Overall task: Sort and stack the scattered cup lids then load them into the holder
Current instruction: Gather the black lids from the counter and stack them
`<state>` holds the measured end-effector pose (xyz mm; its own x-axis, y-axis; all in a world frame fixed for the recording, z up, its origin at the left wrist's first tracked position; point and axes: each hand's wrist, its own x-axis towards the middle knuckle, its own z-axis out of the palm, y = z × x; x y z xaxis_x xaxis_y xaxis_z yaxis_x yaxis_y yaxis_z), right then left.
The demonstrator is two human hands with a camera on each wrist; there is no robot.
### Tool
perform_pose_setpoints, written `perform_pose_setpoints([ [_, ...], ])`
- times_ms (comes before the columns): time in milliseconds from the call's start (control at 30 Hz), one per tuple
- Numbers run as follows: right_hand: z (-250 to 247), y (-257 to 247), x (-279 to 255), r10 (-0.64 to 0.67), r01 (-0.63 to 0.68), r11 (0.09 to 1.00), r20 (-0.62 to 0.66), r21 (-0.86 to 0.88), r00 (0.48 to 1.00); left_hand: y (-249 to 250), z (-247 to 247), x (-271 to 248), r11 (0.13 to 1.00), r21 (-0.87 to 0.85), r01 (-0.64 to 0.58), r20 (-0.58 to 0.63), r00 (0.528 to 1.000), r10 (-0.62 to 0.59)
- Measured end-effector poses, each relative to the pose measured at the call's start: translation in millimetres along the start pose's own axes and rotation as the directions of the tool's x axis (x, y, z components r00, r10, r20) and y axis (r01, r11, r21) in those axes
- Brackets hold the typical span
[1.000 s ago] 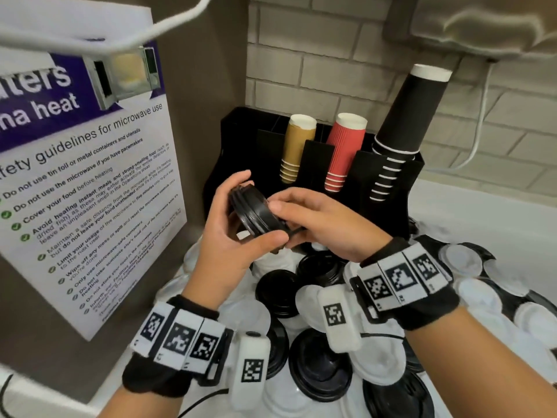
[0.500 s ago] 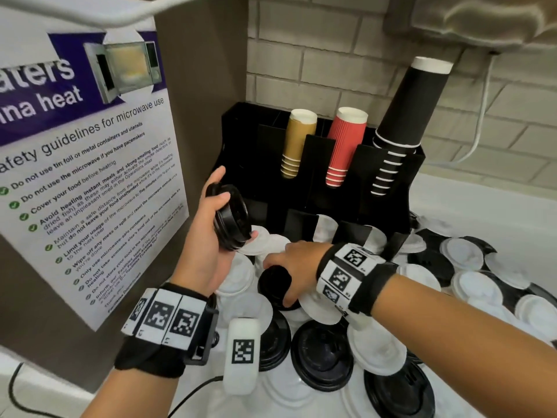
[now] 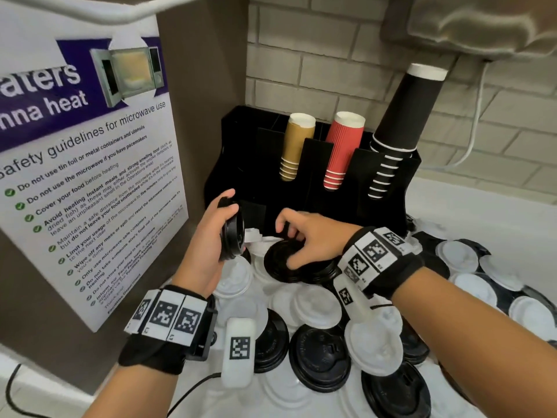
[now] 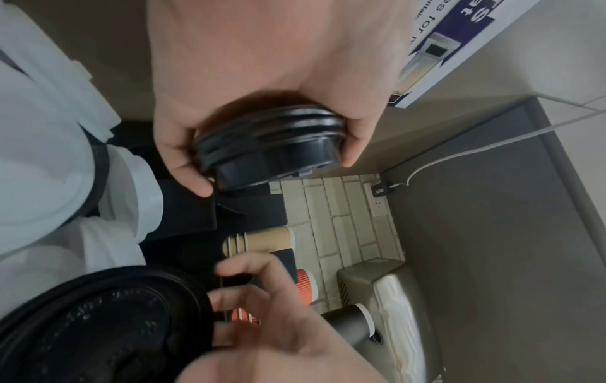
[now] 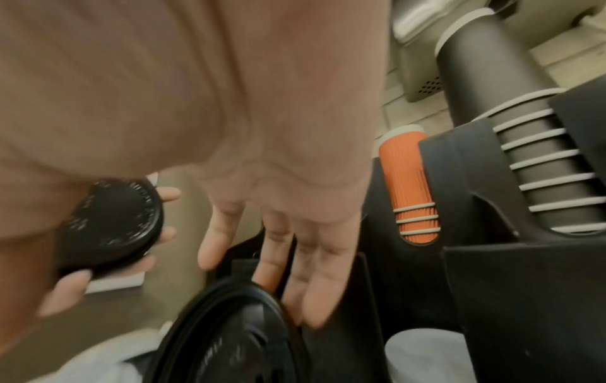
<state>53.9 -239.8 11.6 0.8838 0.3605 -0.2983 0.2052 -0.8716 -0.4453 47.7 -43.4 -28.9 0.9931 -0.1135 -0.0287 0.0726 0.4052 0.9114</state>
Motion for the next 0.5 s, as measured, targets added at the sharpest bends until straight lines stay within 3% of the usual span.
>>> perform_pose_setpoints([
  [100,13.0,-3.6,4.1,0.108,-0.076,0.972,0.135,-0.22,0.985,-1.0,1.4,0.2,0.998,0.061,0.005,-0.027,1.0,-0.003],
  [267,26.2,-7.3,14.9,0.051,-0.048,0.922,-0.004,-0.384,0.999,2.7,1.2,0.8,0.996,0.089,0.009,-0.035,0.999,-0.005],
  [400,7.7,-10.5,9.6,-0.024,-0.038,0.962,-0.221,-0.271,0.975,2.6,2.4,-2.9,0.996,0.087,0.001,-0.057,0.998,0.004],
  [500,-2.7,-23.0,2.9,-0.076,0.074,0.997,-0.466,-0.023,0.881,-1.2,9.2,-3.9,0.997,0.082,-0.003,-0.045,0.999,0.006],
])
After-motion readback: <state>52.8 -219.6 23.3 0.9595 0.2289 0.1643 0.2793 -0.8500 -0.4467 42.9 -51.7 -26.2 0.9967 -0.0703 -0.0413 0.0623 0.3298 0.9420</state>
